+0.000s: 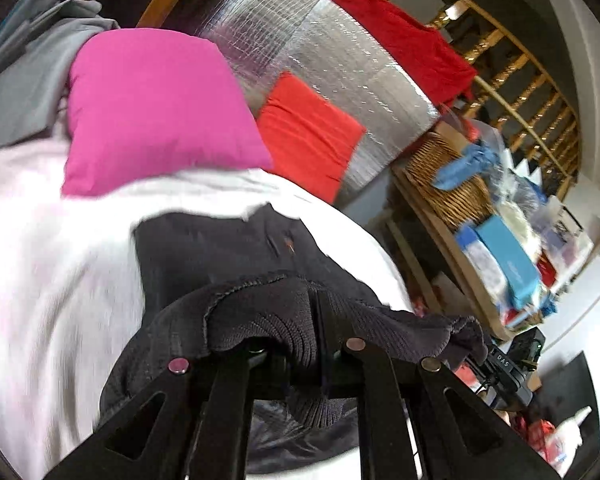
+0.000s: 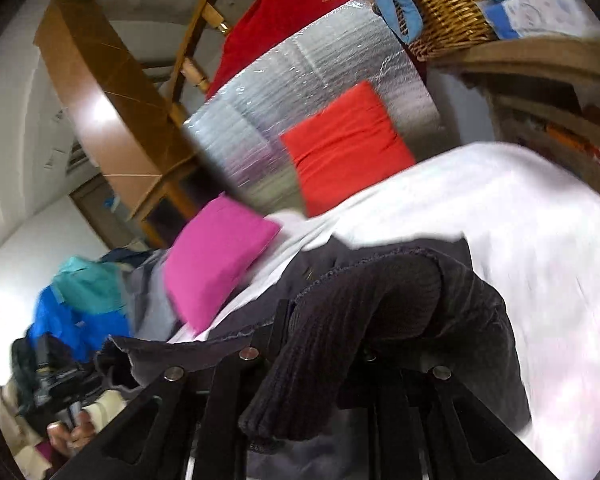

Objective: Fold large clothes

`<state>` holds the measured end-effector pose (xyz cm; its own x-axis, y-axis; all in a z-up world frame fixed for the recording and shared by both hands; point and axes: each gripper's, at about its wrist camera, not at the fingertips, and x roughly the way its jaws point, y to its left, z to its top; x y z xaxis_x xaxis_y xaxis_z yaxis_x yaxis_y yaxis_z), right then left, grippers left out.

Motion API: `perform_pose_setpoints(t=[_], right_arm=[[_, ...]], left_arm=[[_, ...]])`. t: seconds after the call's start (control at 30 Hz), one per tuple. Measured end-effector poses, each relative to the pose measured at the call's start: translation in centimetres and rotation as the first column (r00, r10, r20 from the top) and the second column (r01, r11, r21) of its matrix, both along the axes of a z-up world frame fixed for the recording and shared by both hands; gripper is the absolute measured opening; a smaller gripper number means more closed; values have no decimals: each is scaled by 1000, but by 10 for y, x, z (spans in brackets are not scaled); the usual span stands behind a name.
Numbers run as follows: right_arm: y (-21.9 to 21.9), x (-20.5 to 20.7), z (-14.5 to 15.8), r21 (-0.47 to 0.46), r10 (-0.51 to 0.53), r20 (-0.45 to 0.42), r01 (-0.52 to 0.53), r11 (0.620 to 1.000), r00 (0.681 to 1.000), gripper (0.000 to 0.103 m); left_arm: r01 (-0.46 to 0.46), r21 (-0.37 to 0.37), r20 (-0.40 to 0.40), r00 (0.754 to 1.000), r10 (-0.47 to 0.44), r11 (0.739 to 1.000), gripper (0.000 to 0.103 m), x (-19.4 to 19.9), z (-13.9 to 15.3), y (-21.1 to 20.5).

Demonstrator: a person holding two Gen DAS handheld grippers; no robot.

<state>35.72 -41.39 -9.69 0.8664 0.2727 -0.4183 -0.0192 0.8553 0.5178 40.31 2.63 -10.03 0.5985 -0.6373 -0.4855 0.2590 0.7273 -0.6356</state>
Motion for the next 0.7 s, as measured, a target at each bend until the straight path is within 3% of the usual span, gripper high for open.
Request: perform_pose_setpoints(t=[0.23,0.4,0.47,0.53,0.6,0.63,0.7], right_arm=[[-7,144,-26,-39,-76,-65,74,997,995,16],[-20,213,-74,-13,-127,-165,127,992,978,16],[-28,231,-97,39,-127,-229,140,989,965,17],[-44,245,-122,168,-92,-305,149,975,948,24],[-61,245,-135,320,-45,-301,145,936,953,31],[-72,241,-139,436,-13,-273,136,890,962,35],[-87,229,-142,570,4,-221,125,812,975,56]], left_arm=[[-40,55,-73,996,44,998,10,132,-42,-14],[-71,90,-134,988,83,993,11,188,-94,-25],[-74,90,-159,983,87,993,14,203,-115,-28],[-64,88,-190,978,80,994,14,211,-130,-29],[-61,40,-239,969,69,997,14,216,-142,-24],[-62,-5,-251,966,59,998,14,215,-144,-19],[-85,-101,-267,962,55,991,32,208,-141,-4]])
